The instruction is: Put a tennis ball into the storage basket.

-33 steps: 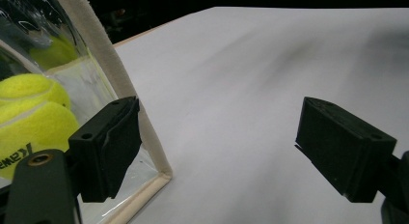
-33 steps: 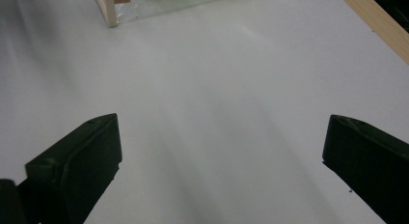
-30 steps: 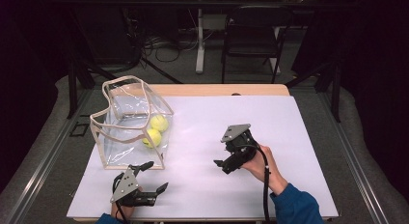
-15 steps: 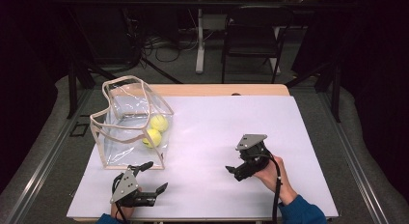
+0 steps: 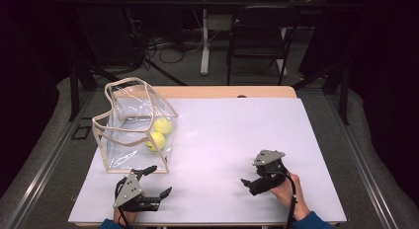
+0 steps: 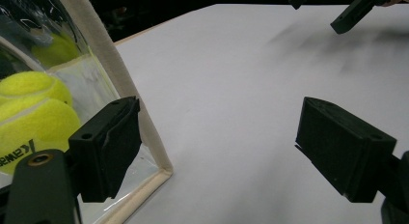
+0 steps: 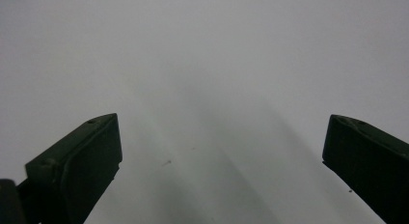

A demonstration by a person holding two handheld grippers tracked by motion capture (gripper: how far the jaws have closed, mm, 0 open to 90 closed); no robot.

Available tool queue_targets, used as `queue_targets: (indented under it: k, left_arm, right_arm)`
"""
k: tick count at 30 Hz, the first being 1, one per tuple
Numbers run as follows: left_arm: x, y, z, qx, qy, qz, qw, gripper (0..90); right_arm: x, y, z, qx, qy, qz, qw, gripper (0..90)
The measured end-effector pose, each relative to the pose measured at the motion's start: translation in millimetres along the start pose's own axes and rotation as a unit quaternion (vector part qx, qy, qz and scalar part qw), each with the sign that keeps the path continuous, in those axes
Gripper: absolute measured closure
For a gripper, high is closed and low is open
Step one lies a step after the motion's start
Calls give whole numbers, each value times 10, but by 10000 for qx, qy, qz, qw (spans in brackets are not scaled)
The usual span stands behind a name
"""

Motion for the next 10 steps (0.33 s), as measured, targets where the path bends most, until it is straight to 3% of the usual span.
queue_targets:
  k: [5,10]
  left_arm:
    - [-3,-4,3,5,6,7,10000,160]
    - [5,0,4,-10,26,-27,10000,160]
  right_arm:
    - [1,-66,-40,120,91,-99,9998,0]
    - [-23,-54,-94,137,143,-25,9998,0]
Point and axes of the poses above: each handheld gripper's, and its own axes: y roughly forward along the jaws, z roughly out of its top, x roughly to its right, the point moved 7 cm from there along y, roughly forward along the jaws, and after that the axes turned 11 degrees about -y, right-handed, at the moved point
